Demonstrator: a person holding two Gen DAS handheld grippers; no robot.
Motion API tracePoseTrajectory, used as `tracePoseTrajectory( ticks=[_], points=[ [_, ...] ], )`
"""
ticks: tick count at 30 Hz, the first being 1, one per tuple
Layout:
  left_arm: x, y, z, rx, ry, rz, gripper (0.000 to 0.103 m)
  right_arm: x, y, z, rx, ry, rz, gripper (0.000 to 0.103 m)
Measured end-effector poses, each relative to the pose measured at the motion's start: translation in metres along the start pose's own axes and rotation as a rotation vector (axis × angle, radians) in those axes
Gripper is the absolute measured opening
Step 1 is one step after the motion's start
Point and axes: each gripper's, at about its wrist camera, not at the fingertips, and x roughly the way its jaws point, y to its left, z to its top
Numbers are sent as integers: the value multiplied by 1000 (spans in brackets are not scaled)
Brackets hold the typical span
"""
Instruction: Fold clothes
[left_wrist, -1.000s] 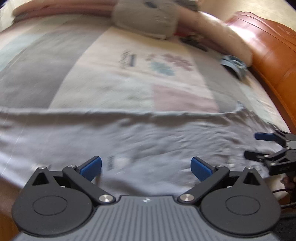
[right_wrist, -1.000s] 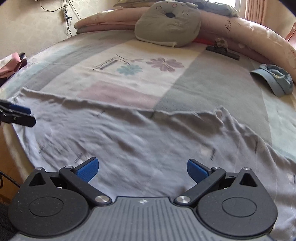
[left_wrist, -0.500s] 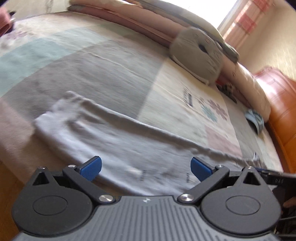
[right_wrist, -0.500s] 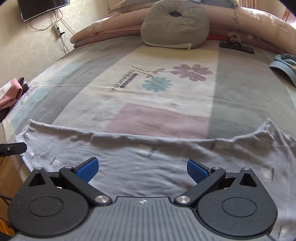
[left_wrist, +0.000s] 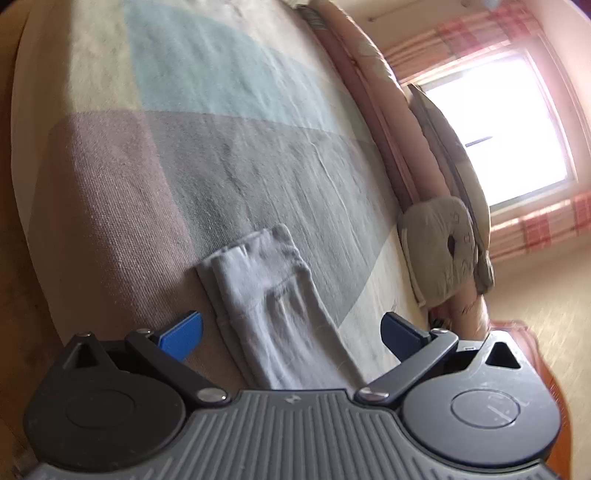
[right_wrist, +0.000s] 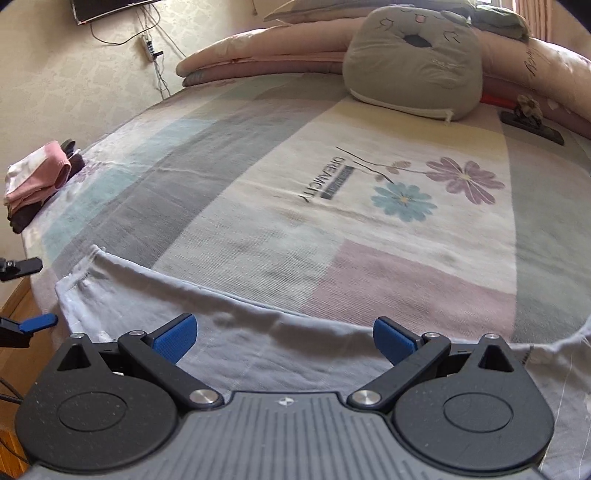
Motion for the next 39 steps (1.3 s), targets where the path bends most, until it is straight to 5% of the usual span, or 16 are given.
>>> tracePoseTrajectory(
  ticks=[5,18,26,33,39],
  points=[
    [17,11,12,-161,28,-25,102,0,7,4,-58,-5,-44,103],
    [21,15,17,-223,46,-33,102,6,9,14,-65,10,17,103],
    [15,16,12,-218,35,-23,102,38,100,29,-457,78,214,103],
    [-8,-22,16,129,4,223,102,62,183,21,-789,97,381,94],
    [-20,-13,19,60,5,142,102,73,217,11,-942,93,383,91]
  ],
)
